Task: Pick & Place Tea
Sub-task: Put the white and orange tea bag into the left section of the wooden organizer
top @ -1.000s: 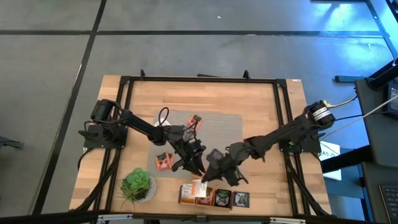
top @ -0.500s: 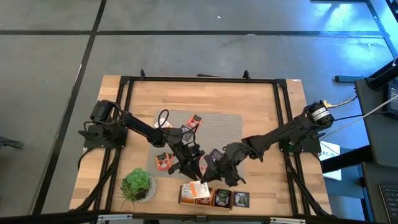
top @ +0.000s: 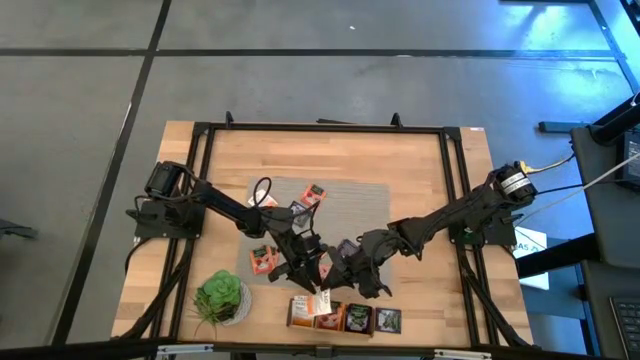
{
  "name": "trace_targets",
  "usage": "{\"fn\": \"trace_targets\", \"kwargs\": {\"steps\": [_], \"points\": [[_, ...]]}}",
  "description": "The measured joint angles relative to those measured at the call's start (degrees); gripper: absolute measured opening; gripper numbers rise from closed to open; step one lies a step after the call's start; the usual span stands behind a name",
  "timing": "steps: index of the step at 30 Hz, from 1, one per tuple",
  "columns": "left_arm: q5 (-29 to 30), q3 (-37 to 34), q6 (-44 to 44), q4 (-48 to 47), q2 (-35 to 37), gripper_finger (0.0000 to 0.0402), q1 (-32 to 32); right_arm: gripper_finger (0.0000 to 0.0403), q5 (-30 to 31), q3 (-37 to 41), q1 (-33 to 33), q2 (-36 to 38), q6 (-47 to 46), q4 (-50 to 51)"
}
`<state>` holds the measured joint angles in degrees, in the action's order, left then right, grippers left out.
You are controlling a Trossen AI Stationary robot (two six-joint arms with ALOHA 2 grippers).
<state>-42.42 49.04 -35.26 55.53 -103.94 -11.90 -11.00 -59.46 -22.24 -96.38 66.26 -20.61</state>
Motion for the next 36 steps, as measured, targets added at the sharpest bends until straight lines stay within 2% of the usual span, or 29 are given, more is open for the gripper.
{"fn": "trace_targets", "kwargs": {"steps": [7,17,24,32,36], "points": [[-1.31,0.0,0.63,-0.04,0.0,0.0105,-0.18,0.0011,-0.04,0.02,0.0,0.0,0.0,0.56],[-0.66,0.0,0.89,-0.78,0.0,0.0035,-0.06,0.0011,-0.07,0.02,0.0,0.0,0.0,0.6],[-0.5,0.0,1.08,-1.73,0.0,0.0005,0.02,0.0011,0.77,0.02,-0.04,0.0,0.02,0.67],[-1.14,0.0,1.07,-1.7,0.02,0.0002,0.81,0.0014,1.0,0.04,-0.26,0.0,-0.08,0.45],[-1.73,0.0,1.08,-1.64,0.02,0.0002,1.88,0.0038,1.4,0.07,-0.55,0.0,-1.18,0.45]]}}
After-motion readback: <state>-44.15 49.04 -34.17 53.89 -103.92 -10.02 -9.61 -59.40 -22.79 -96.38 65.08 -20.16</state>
